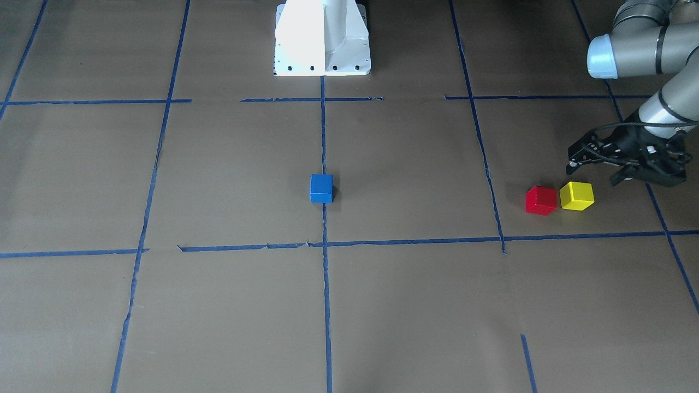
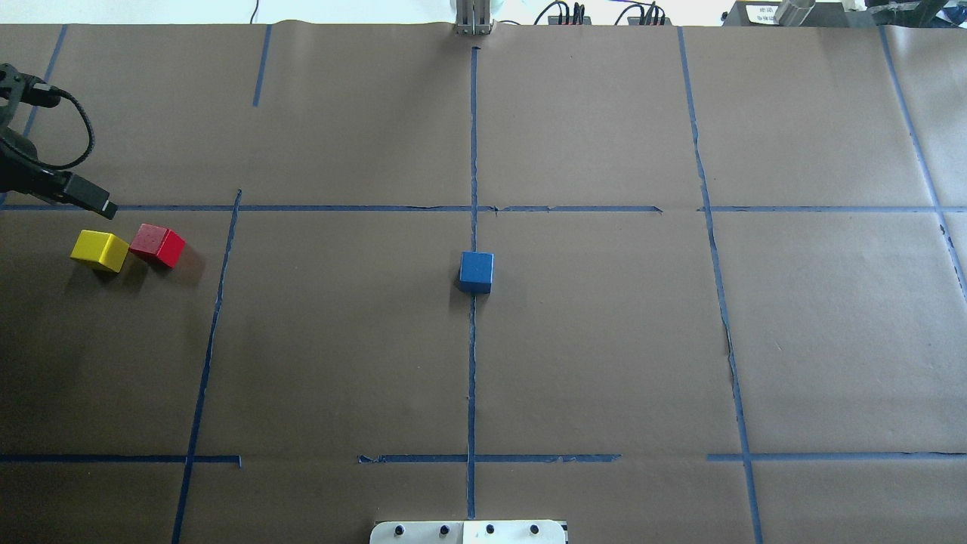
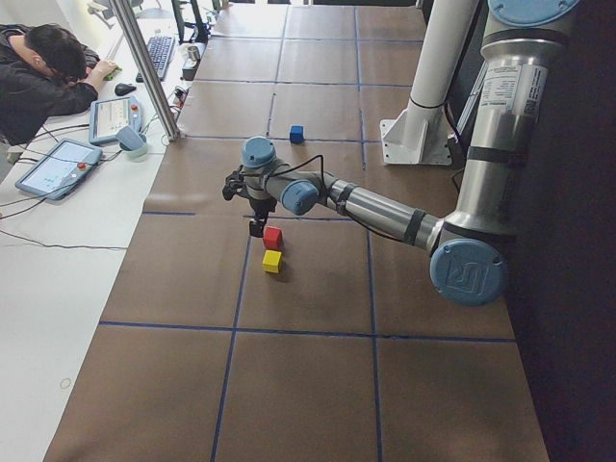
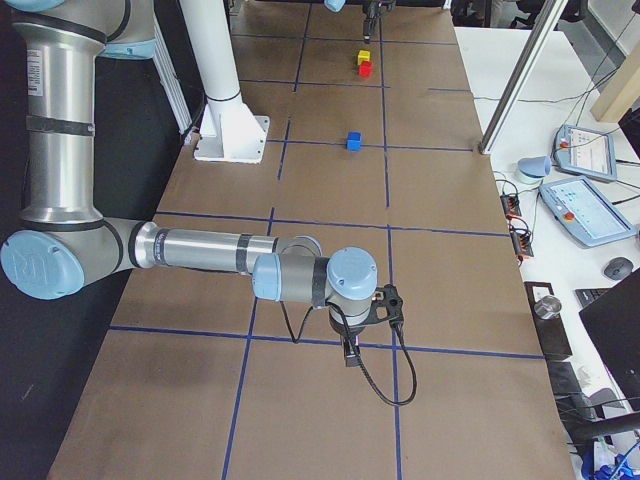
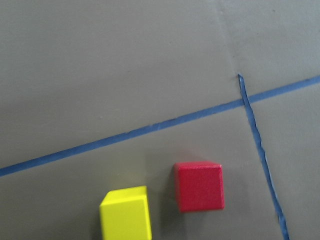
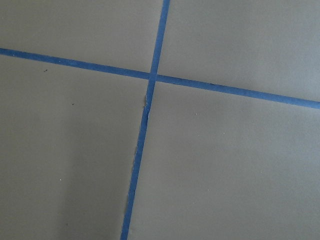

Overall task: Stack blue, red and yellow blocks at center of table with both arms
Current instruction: 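Reach the left gripper to the red cube and grasp it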

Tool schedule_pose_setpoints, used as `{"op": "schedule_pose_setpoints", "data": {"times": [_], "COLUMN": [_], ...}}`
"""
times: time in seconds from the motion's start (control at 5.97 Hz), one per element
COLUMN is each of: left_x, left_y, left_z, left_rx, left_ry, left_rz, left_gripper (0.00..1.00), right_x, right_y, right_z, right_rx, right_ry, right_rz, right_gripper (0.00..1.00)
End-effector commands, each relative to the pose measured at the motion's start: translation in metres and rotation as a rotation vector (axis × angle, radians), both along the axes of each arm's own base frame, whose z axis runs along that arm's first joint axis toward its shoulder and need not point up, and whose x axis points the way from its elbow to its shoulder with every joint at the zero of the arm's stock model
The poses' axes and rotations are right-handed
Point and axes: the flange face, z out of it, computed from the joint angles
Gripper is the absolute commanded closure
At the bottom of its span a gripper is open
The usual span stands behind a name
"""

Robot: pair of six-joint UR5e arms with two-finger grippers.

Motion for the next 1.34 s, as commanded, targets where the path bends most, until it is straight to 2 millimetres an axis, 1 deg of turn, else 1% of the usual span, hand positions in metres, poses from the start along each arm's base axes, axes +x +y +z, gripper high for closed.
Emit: {"op": "schedule_pose_setpoints", "data": {"times": [0.0,0.17,0.34,0.67,0.84,1.01,1.17], "left_x": [0.039,0.062,0.078,0.098,0.107,0.109,0.109], "left_y": [-0.020,-0.011,-0.002,0.009,0.011,0.010,0.010], "left_z": [0.020,0.020,0.018,0.025,0.030,0.038,0.040], "left_rx": [0.005,-0.025,-0.039,-0.043,-0.045,-0.058,-0.060], "left_ry": [-0.005,-0.019,-0.001,-0.022,-0.036,-0.046,-0.048], "left_rz": [-0.024,-0.044,-0.044,-0.026,-0.018,-0.018,-0.018], "left_gripper": [0.00,0.00,0.00,0.00,0.00,0.00,0.00], "right_x": [0.000,0.000,-0.001,-0.001,-0.001,-0.001,-0.001], "right_y": [0.000,0.000,0.000,0.001,0.001,0.002,0.002], "right_z": [0.000,0.001,0.001,0.002,0.002,0.004,0.004], "right_rx": [-0.002,-0.003,-0.003,-0.005,-0.005,-0.007,-0.008], "right_ry": [0.000,0.000,-0.001,-0.002,-0.002,-0.002,-0.002], "right_rz": [-0.001,-0.001,-0.001,-0.002,-0.002,-0.003,-0.002], "right_gripper": [0.00,0.00,0.00,0.00,0.00,0.00,0.00]}}
